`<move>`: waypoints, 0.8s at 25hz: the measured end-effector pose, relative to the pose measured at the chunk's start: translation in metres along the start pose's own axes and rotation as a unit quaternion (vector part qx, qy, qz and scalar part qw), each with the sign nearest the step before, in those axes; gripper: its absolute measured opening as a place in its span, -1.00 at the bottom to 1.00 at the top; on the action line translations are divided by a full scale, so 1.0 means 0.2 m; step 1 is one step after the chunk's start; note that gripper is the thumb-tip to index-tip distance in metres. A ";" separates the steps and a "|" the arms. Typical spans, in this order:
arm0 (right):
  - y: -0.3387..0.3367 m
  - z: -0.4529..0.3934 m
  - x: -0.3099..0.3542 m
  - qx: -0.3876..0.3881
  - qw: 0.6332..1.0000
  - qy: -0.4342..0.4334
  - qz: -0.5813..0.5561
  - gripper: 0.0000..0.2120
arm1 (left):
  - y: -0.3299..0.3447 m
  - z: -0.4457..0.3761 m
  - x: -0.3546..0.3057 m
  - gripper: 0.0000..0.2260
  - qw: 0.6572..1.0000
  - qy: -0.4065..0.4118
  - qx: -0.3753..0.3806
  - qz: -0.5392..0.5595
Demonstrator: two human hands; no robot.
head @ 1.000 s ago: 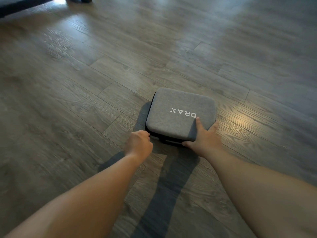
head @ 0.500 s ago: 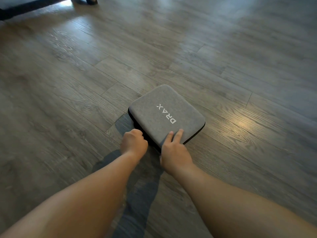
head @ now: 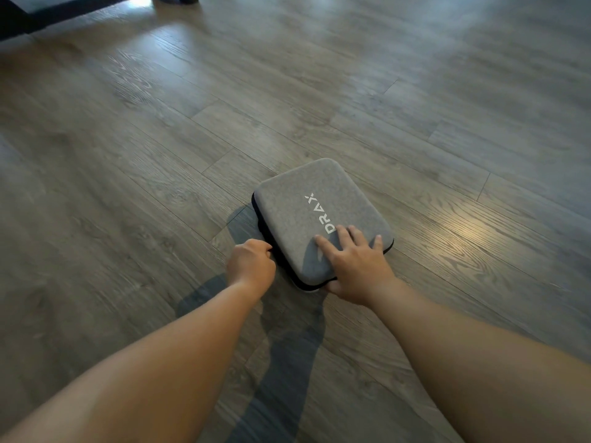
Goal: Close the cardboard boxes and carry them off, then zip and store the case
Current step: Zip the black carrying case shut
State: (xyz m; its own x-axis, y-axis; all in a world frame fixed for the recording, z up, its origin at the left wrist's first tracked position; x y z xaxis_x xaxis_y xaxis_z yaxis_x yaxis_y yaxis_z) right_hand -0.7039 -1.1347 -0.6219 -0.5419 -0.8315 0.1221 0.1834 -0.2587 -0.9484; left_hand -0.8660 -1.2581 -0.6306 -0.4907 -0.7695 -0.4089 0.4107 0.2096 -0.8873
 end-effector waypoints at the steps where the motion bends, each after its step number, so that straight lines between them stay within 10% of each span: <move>1: 0.00 -0.01 0.00 -0.006 1.000 0.008 -0.003 -0.08 | 0.00 0.03 -0.02 -0.72 1.000 0.014 -0.003 -0.001; 11: -0.06 -0.09 0.09 -0.087 0.992 0.095 -0.009 -0.19 | 0.03 0.16 -0.08 -0.86 0.994 0.084 0.000 -0.064; 20: -0.01 -0.03 -0.34 0.025 0.934 0.284 -0.216 0.28 | 0.03 0.13 -0.19 -0.81 0.994 0.102 0.006 -0.038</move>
State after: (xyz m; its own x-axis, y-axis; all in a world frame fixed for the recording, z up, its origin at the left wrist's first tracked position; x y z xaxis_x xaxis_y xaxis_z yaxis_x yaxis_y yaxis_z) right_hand -0.6732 -1.0751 -0.6291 -0.9195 -0.2528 0.3010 -0.1225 -0.5434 -0.8305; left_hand -0.8252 -1.2435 -0.6140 -0.6655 -0.6443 -0.3769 0.3755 0.1474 -0.9150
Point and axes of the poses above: each hand's wrist, its own z-axis away from the middle knuckle, its own y-axis out of the palm, x = y × z, the point moved 10 cm from there along -z, towards the middle knuckle, and after that the axes turned 7 degrees about -z, right-handed, at the moved point
